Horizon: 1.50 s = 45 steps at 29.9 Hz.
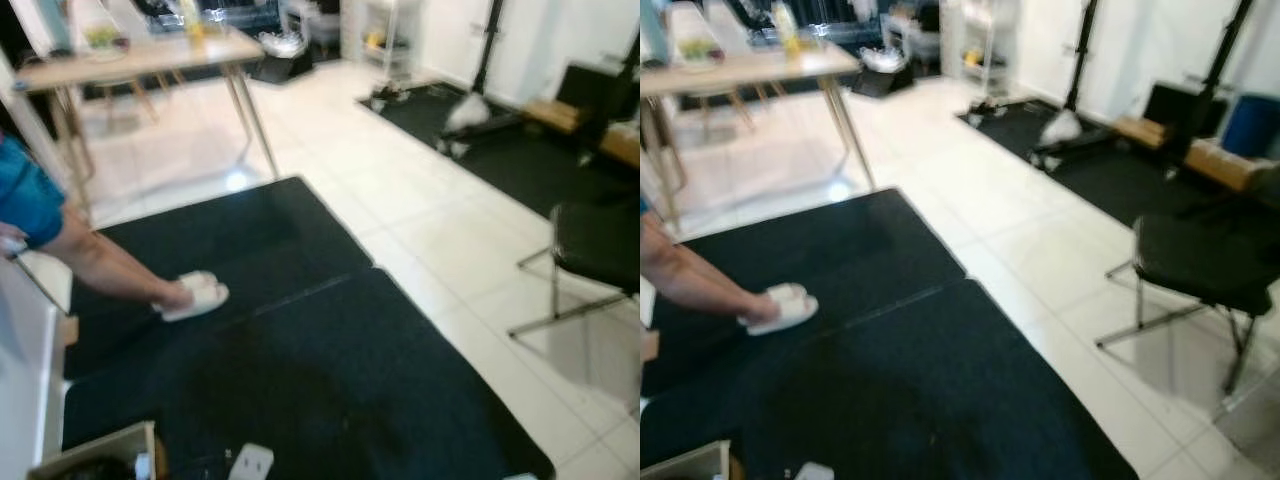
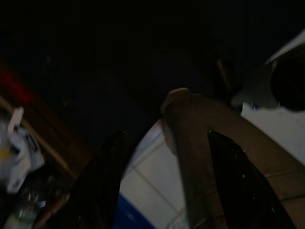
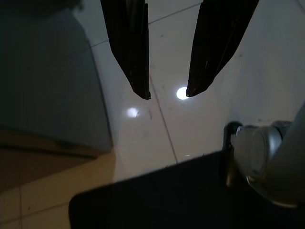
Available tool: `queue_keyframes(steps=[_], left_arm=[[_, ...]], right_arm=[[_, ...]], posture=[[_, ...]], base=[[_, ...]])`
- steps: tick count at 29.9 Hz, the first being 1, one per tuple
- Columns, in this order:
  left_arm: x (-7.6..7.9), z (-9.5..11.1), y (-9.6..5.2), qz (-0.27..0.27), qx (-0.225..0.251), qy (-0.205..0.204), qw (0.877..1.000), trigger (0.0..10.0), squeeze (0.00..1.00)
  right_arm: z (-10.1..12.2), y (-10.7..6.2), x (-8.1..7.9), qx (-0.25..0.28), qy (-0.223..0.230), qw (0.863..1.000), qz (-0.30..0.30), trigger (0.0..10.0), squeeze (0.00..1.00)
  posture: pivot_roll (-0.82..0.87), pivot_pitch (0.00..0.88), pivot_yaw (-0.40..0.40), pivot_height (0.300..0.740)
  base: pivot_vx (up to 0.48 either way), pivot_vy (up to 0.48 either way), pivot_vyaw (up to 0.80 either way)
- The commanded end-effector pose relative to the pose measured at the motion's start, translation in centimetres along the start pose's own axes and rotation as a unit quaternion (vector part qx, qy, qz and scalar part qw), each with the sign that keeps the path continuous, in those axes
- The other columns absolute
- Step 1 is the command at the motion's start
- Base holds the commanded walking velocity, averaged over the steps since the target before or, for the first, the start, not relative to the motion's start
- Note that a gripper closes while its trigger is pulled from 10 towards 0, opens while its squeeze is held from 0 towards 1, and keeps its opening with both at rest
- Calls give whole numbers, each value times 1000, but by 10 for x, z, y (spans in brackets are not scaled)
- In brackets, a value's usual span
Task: Restocking fridge
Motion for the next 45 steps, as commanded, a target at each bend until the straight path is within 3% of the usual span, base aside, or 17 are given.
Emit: queue_keyframes(steps=[1, 45], left_arm=[[1, -15, -1, -1, -25, 2, 1000, 10000, 0], [7, -16, 0, -8, -24, 0, 1000, 10000, 0]], right_arm=[[-7, -1, -5, -8, 7, 1000, 7, 10000, 0], [-6, 0, -7, -8, 4, 1000, 14, 10000, 0]], posture=[[-15, 0, -12, 740], [-17, 0, -18, 740]], base=[[319, 0, 0], [320, 0, 0]])
Point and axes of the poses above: a point about 5 cm out from each wrist's last joint towards the gripper, its own y axis pointing out of the wrist towards the gripper, its own z axis along the axis of the wrist's last joint, x = y × z, the point moved 6 cm from there along y, pointing out of the wrist towards the gripper, and after that the axes turned 6 degrees about -y, right-handed, at the moved point
